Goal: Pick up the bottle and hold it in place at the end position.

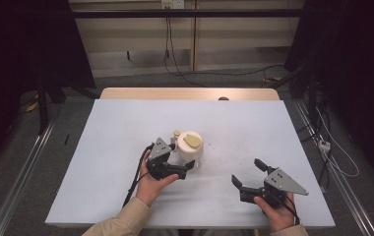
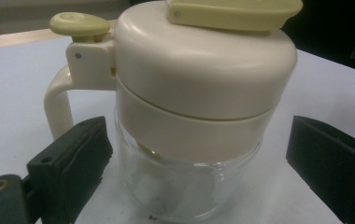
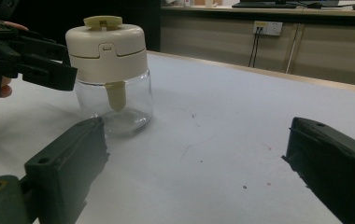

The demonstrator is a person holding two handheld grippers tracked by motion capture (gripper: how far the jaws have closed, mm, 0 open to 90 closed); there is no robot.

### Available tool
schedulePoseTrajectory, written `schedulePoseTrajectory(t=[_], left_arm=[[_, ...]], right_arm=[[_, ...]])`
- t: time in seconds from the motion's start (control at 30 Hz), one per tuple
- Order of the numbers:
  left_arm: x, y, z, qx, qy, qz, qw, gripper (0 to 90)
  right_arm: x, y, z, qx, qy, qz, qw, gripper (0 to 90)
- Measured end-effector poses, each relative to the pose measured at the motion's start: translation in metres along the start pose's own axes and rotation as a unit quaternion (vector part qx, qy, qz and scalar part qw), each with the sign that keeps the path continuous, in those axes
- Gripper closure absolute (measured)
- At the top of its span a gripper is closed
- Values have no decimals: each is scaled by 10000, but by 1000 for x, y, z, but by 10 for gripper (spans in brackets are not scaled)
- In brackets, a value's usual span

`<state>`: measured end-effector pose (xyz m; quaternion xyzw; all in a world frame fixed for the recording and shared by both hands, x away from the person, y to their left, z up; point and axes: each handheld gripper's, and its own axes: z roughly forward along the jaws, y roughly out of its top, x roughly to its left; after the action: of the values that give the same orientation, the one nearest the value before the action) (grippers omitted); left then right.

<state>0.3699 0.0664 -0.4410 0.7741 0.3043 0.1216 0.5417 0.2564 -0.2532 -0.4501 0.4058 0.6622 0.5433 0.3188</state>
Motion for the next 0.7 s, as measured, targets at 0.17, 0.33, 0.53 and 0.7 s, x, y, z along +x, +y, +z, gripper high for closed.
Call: schedulePoseTrajectory(t=[0.17, 0.33, 0.53, 0.7], left_arm=[[-1, -1, 5, 52, 35, 27, 10000, 56], [-2, -1, 11, 50, 96, 88, 9999, 53], [-2, -1, 20, 82, 175, 79, 9998, 44], [-2, 0, 24, 59, 217, 112, 9997, 41]], right_arm=[[0, 0, 0, 15, -11, -3, 10000, 46], [0, 0, 0, 11, -5, -8, 10000, 47], [0, 0, 0, -3, -13, -6, 10000, 47], [-1, 0, 0, 2, -12, 0, 10000, 47]])
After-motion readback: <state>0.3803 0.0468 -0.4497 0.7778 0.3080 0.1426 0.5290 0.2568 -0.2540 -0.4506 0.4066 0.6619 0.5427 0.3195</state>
